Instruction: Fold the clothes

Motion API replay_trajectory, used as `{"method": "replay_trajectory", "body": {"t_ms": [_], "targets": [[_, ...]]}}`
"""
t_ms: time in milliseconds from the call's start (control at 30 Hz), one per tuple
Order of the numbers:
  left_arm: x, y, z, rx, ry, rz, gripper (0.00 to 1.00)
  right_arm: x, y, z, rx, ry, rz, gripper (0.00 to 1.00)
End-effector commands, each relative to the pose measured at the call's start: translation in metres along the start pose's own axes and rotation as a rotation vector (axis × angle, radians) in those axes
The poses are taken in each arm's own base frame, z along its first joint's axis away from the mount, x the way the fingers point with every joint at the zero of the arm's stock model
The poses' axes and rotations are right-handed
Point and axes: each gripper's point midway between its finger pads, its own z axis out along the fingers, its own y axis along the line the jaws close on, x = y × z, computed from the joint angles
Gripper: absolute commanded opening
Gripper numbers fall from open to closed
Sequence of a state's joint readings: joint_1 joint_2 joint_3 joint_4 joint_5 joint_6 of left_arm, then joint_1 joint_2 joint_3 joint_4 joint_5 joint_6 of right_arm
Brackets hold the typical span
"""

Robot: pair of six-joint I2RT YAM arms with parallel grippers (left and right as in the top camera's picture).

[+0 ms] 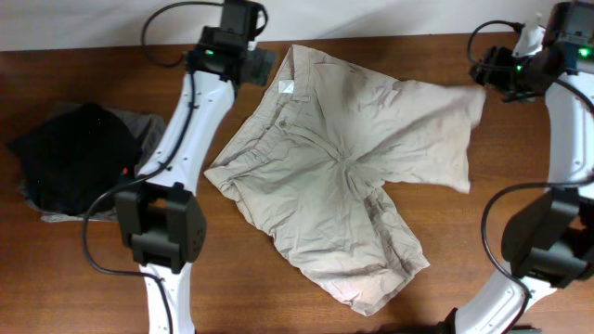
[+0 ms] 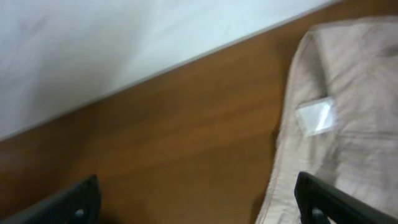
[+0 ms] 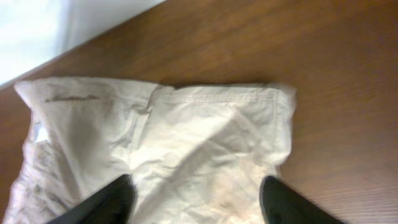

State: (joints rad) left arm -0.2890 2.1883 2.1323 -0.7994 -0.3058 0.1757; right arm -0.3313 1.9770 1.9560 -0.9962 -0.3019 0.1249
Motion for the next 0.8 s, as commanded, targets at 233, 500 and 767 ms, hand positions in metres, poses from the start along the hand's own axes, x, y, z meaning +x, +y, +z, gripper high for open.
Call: {"method": "replay_trajectory", "body": {"t_ms": [233,500,767], "targets": [[0.009,-0.005,-0.106,0.171,0.027,0.041,0.99,0.056,0.009,-0.064,0.070,0.159,0.106,0.79],[0.034,-0.067,-0.078,0.473,0.058,0.264,0.78,0.110,0.036,-0.060,0.061,0.366,0.029,0.76],[0.020,-0.122,0.007,0.569,-0.070,0.354,0.00,0.106,0.092,-0.070,-0.120,0.302,-0.139,0.65]]}}
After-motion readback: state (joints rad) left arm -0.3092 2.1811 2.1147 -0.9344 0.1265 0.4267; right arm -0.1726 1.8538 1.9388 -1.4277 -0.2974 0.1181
